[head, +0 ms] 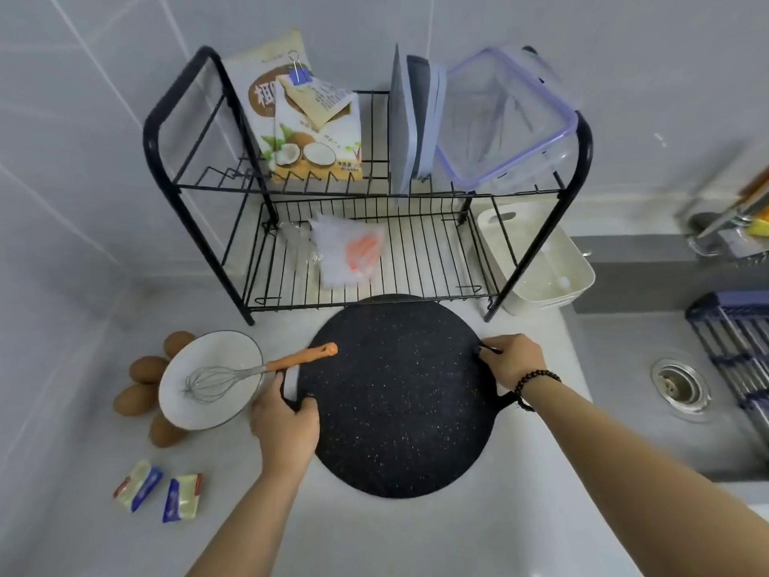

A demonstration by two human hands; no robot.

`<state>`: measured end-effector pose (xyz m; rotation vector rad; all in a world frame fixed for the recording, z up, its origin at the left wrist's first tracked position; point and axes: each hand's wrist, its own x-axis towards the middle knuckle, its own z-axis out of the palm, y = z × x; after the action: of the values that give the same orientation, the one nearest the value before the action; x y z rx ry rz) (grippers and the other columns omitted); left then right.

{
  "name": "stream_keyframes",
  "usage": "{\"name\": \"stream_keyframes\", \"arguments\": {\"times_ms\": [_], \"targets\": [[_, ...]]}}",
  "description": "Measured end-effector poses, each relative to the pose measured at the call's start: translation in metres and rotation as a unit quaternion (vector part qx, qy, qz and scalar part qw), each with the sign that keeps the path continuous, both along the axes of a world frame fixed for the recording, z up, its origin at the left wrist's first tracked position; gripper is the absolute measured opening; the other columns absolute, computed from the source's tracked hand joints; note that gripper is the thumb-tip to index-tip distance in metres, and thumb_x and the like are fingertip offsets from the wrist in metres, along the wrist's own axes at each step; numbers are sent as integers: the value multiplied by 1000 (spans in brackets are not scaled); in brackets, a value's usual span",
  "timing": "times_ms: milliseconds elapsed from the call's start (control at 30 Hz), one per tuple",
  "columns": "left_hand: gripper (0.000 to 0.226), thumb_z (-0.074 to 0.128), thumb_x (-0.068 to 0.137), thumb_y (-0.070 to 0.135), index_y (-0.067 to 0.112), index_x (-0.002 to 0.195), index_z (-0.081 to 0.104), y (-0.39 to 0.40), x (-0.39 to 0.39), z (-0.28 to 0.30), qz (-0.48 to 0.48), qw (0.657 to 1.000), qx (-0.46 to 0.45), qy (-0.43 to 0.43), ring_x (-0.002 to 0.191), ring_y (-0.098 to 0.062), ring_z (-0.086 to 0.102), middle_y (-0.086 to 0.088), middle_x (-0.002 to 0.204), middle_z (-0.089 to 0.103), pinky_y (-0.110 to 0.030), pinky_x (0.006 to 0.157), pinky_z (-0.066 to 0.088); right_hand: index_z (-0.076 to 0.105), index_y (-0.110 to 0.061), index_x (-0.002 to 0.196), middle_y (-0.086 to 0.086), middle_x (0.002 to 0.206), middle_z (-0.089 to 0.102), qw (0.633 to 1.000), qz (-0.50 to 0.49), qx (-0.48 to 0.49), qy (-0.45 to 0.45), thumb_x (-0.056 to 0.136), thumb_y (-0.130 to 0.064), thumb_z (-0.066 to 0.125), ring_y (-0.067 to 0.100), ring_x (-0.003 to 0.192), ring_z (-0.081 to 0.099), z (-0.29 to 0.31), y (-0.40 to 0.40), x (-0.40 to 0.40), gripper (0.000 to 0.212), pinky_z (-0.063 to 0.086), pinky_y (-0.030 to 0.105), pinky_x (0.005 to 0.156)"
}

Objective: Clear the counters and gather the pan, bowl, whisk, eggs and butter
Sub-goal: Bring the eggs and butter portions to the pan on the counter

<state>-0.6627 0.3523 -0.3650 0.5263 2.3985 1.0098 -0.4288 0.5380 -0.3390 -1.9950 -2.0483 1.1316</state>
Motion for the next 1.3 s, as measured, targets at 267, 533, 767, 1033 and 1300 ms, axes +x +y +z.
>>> {"name": "stream_keyframes", "arguments": {"times_ms": [267,533,767,1033,1300], "targets": [[52,62,87,9,10,137,50,2,5,1,31,999,-7,-8,131,-31,43,-12,137,52,-49,111,35,74,-10,95,9,93,71,1000,22,19,6,91,-22,57,20,81,57,-7,8,-9,22,43,24,74],[56,63,86,12,13,140,47,-5,4,2,11,999,-21,-23,135,-29,38,-11,141,48,-48,115,28,66,-20,120,11,125,57,999,14,20,-22,85,-26,55,26,98,59,-12,1,-10,37,51,35,92],[57,62,86,10,13,141,46,-10,-2,3,-7,999,-20,-43,138,-30,32,-13,141,49,-49,116,24,63,-10,118,14,121,59,998,-59,-1,-7,88,-18,60,9,53,50,-9,-1,-10,31,33,11,41],[52,59,91,10,22,141,47,-31,-10,34,-85,992,12,-96,141,-17,33,6,147,42,-31,114,27,67,-4,104,16,91,68,994,-105,13,-5,88,-12,57,26,68,54,8,-23,-17,20,44,31,74],[28,63,88,6,32,88,72,-75,-66,81,-31,984,133,-116,89,-1,68,17,87,74,-18,79,49,64,-20,102,9,113,59,969,-110,191,109,85,-14,59,30,102,56,44,-46,-65,18,45,39,91]]}}
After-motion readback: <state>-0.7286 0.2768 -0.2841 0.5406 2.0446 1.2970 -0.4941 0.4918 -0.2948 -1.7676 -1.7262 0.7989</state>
